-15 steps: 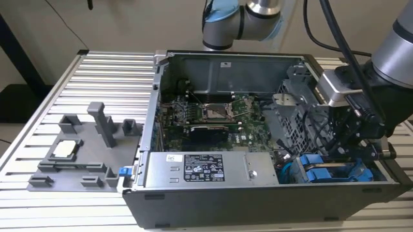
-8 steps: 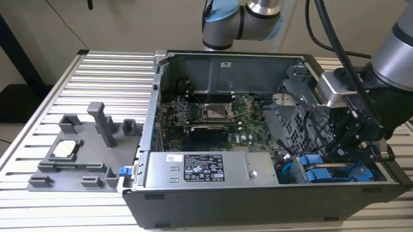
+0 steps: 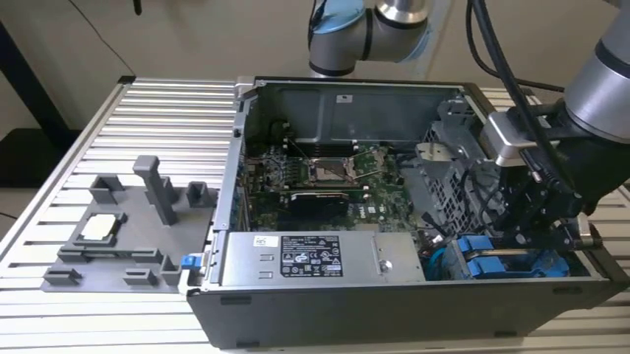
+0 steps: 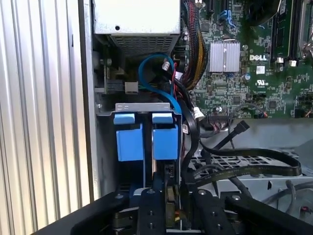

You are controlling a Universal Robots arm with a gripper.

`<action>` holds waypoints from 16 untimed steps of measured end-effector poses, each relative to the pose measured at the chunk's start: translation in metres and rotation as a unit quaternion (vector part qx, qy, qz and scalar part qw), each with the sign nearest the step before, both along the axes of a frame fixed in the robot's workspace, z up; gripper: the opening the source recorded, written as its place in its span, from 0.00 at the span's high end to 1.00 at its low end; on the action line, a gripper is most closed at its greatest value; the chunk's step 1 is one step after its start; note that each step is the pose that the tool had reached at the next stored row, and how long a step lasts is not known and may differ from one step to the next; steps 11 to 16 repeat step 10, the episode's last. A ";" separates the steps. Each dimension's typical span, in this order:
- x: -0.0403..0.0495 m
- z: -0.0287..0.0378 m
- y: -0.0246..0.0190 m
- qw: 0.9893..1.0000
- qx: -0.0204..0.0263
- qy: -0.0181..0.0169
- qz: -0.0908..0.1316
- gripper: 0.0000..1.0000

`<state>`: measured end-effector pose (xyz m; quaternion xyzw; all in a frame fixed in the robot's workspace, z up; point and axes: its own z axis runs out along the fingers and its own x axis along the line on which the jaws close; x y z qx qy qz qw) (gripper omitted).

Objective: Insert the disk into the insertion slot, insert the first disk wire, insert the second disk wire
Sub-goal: 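Insert the second disk wire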

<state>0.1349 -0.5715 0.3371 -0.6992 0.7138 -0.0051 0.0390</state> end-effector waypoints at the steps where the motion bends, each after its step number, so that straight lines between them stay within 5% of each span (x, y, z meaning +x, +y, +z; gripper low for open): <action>1: 0.0000 0.0033 -0.0003 1.000 0.001 0.002 -0.001 0.70; 3: 0.0000 0.0256 -0.0003 1.000 0.001 0.004 -0.001 0.70; 6: 0.0000 0.0417 -0.0003 1.000 0.001 0.004 -0.001 0.70; 16: 0.0000 0.0430 -0.0003 1.000 0.002 0.004 -0.001 0.70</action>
